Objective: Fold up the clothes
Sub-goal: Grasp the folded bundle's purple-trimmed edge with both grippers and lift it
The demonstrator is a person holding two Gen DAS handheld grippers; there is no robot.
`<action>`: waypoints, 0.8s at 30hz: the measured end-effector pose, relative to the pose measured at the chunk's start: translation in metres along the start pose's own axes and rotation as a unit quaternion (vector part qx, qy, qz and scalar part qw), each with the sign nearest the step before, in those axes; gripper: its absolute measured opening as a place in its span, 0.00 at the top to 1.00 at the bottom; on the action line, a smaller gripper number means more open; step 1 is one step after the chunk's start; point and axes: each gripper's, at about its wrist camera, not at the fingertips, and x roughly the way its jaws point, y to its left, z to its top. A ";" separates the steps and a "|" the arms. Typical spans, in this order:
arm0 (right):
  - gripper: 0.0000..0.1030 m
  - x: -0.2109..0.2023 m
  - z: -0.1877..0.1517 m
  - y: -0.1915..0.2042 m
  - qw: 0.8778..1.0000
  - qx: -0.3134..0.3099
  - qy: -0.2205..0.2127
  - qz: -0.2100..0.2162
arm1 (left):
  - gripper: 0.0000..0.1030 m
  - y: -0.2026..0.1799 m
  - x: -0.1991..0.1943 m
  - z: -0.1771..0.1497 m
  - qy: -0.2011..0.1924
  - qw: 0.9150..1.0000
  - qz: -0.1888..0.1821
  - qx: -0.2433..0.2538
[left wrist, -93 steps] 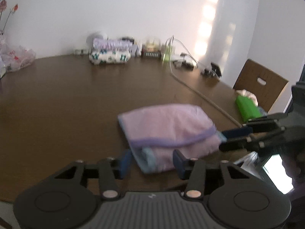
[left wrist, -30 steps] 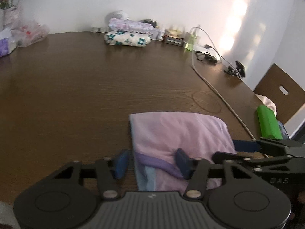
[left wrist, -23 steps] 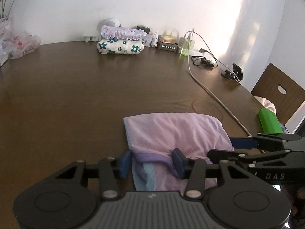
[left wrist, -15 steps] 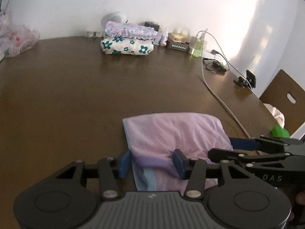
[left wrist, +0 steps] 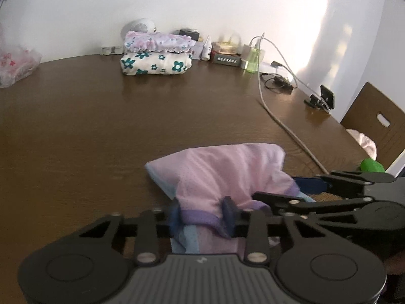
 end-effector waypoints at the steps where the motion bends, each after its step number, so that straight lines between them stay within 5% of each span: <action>1: 0.57 0.002 0.002 0.000 1.000 -0.003 -0.002 0.002 | 0.73 0.001 0.002 0.002 -0.002 1.000 -0.002 0.000; 10: 0.84 0.021 0.024 0.002 1.000 -0.012 -0.015 0.010 | 0.89 0.022 0.022 0.036 -0.007 1.000 -0.029 0.001; 15: 0.87 0.015 0.050 0.005 0.999 0.005 -0.040 0.020 | 0.91 0.025 0.003 0.068 -0.047 0.998 -0.031 0.008; 24: 0.87 0.000 0.170 0.001 0.989 -0.015 -0.148 0.003 | 0.91 0.042 -0.019 0.193 -0.144 0.988 -0.045 0.034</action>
